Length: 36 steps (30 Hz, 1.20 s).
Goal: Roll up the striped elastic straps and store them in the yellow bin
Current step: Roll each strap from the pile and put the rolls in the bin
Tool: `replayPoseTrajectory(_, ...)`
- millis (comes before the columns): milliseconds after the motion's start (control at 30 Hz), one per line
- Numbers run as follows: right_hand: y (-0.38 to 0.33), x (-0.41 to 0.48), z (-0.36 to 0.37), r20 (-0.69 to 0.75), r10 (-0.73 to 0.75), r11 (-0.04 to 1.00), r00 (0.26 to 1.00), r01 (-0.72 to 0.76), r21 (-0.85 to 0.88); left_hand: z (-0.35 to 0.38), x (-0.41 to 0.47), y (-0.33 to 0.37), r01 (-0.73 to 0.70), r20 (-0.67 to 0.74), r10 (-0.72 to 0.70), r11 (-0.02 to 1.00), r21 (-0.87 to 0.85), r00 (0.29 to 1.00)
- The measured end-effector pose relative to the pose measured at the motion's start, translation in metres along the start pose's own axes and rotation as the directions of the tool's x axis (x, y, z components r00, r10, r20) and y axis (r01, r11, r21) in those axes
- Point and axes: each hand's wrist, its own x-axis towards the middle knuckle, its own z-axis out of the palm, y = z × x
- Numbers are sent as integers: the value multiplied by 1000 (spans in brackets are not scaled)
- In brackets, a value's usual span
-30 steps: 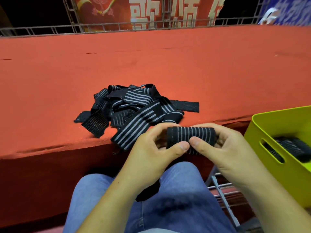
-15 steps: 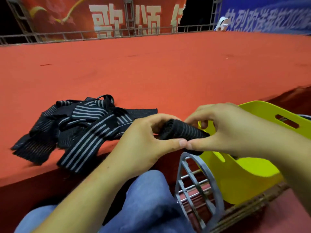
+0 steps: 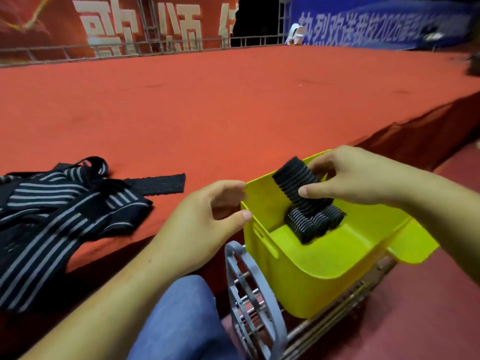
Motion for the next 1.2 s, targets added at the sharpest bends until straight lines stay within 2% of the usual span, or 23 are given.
replayPoseTrajectory(67,22,10,4,7,75,997,997,-75,-5,8,4,-10,-5,35,1,995,103,999)
replayPoseTrajectory(200,42,35,23,85,212,977,974,-213,7,22,5,-19,-8,46,-2,980,198,999)
replayPoseTrajectory(467,32,82,65,197,408,900,891,-358,-247,36,5,-26,-51,18,49,970,237,999)
replayPoseTrajectory(667,19,88,87,328,466,872,822,-366,-324,40,4,-27,-59,-12,65,961,269,998)
replayPoseTrajectory(900,18,89,105,277,416,863,866,-280,-420,40,4,-27,-69,-25,79,959,276,997)
replayPoseTrajectory(1200,38,89,124,239,427,836,872,-280,-471,41,0,-27,-82,-36,97,952,294,995)
